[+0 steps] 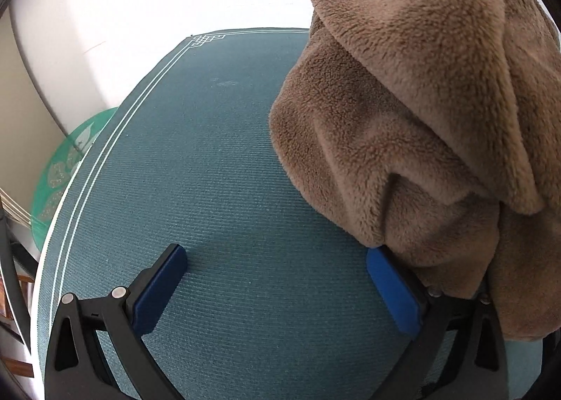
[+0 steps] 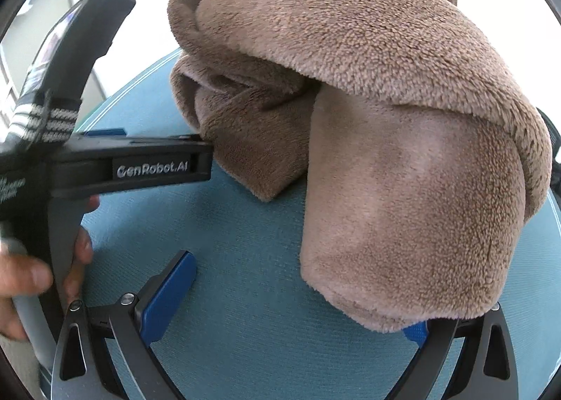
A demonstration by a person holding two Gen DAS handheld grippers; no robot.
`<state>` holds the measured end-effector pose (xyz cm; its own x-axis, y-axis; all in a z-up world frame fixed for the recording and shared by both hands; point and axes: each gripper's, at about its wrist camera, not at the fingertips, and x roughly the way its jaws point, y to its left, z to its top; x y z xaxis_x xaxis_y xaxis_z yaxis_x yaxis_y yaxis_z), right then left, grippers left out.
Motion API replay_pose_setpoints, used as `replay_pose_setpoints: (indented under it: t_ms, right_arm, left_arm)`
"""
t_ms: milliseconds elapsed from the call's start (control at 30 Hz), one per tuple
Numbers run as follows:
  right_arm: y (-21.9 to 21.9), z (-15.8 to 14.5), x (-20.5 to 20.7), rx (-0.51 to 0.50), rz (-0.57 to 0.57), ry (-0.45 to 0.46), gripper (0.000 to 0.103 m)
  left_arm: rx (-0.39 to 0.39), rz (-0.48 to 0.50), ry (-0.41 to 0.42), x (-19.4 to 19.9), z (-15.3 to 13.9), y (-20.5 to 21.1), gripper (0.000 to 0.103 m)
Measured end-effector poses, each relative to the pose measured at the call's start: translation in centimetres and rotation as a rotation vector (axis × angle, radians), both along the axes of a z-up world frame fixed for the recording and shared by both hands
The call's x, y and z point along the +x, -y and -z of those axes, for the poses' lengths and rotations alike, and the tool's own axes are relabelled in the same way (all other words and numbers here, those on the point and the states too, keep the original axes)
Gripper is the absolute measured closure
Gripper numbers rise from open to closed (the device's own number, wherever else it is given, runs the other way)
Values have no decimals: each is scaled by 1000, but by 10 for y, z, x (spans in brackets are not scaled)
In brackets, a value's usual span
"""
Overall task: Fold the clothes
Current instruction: 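Move both grippers toward the brown fleece heap on the table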
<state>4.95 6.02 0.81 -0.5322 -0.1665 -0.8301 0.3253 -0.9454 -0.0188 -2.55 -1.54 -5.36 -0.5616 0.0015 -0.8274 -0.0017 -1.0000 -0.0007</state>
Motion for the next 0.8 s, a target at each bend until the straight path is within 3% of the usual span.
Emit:
replay_pose_setpoints:
  t_ms: [233, 400, 567, 667, 800]
  right_arm:
    - [-20, 0, 21, -4, -122, 1, 1]
    - [-46, -2, 36, -39, -139, 3, 1]
    - [-103, -17, 42, -254, -88, -13, 1]
    - [-146, -39, 37, -379, -14, -86, 1]
    - [-178, -94, 8, -473, 104, -175, 1]
  left_arm:
    - [-1, 3, 0, 1, -2, -5, 0]
    - [7, -9, -2, 12, -10, 3, 0]
    - [8, -4, -3, 16, -13, 10, 0]
    - [9, -1, -4, 19, -14, 15, 0]
    - [10, 2, -4, 22, -16, 20, 0]
